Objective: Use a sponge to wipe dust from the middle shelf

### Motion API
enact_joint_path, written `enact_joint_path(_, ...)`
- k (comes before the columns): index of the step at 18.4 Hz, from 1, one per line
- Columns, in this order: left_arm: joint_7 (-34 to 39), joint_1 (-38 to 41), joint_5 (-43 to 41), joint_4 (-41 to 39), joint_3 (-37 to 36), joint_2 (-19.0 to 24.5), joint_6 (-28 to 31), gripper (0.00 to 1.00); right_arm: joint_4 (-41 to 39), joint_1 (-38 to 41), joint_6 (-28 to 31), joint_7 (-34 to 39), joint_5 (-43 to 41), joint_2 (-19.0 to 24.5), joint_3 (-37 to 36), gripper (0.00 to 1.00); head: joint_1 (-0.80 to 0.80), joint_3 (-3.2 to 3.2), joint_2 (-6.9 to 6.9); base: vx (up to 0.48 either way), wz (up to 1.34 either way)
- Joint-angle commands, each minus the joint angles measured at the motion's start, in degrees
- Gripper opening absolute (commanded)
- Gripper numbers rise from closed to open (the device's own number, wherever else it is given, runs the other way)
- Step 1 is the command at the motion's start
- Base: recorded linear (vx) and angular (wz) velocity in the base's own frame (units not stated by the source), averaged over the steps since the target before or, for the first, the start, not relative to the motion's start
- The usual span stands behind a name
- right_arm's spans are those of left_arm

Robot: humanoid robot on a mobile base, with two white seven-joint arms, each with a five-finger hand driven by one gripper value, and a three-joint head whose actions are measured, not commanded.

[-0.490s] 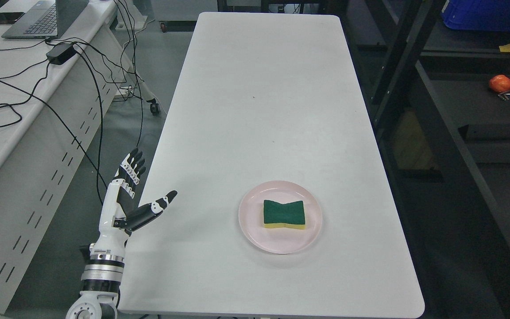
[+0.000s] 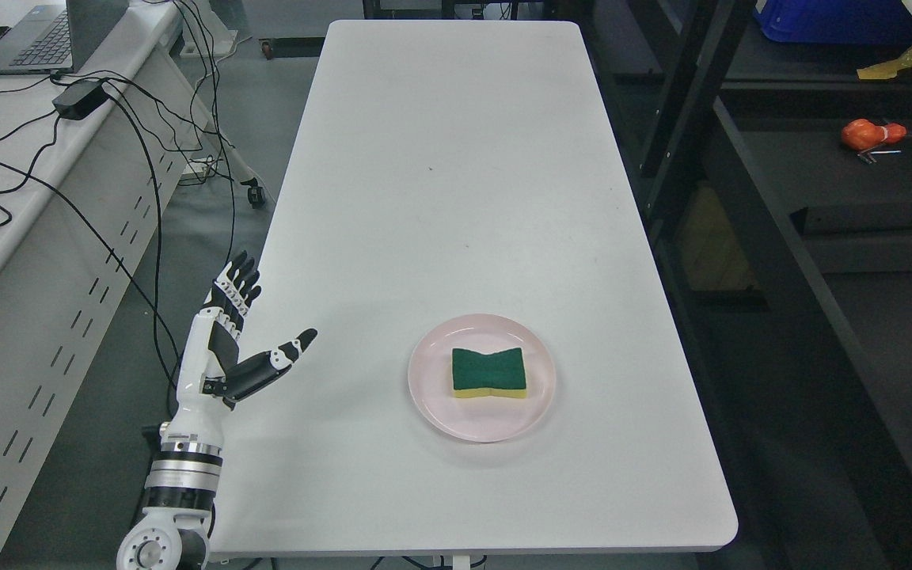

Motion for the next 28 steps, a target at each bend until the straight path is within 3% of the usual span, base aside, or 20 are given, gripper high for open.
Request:
enact_joint_path(1, -7.40, -1.93, -1.82, 0.39, -2.08, 5.70, -0.68, 0.98, -1.00, -0.01, 0.04, 0.00, 0.00, -1.00, -0.01, 1.00, 0.00, 0.00, 0.00, 0.000, 0.00)
enact_joint_path(6, -15.76, -13.16, -29.04, 8.55, -3.83, 7.04, -1.20, 0.97, -1.00, -0.01, 0.04, 0.00, 0.00, -1.00, -0.01, 1.00, 0.00, 0.00, 0.00, 0.000, 0.00)
enact_joint_path(10, -18.95, -25.73, -44.95, 17.77, -14.35, 11.77, -13.31, 0.94, -1.00, -0.01, 0.04, 0.00, 0.00, -1.00, -0.01, 1.00, 0.00, 0.00, 0.00, 0.000, 0.00)
enact_joint_path(12, -19.30, -29.79, -51.04, 19.46, -21.12, 12.48, -16.31, 0.94, -1.00, -0.01, 0.04, 0.00, 0.00, -1.00, -0.01, 1.00, 0.00, 0.00, 0.00, 0.000, 0.00)
enact_joint_path(15, -22.36, -30.59, -54.83, 19.02, -29.83, 11.70, -16.59, 0.94, -1.00, -0.01, 0.04, 0.00, 0.00, -1.00, -0.01, 1.00, 0.00, 0.00, 0.00, 0.000, 0.00)
enact_joint_path(19, -22.64, -30.68, -57.12, 19.11, -35.82, 9.85, -16.67, 0.94, -1.00, -0.01, 0.04, 0.00, 0.00, -1.00, -0.01, 1.00, 0.00, 0.00, 0.00, 0.000, 0.00)
enact_joint_path(25, -24.83, -30.95, -59.23, 19.29, -41.27, 5.81, -16.67, 0.93, -1.00, -0.01, 0.04, 0.00, 0.00, -1.00, -0.01, 1.00, 0.00, 0.00, 0.00, 0.000, 0.00)
enact_joint_path(28, -27.11, -30.42, -59.23, 19.29, -41.02, 5.10, -16.59, 0.87, -1.00, -0.01, 0.04, 0.00, 0.00, -1.00, -0.01, 1.00, 0.00, 0.00, 0.00, 0.000, 0.00)
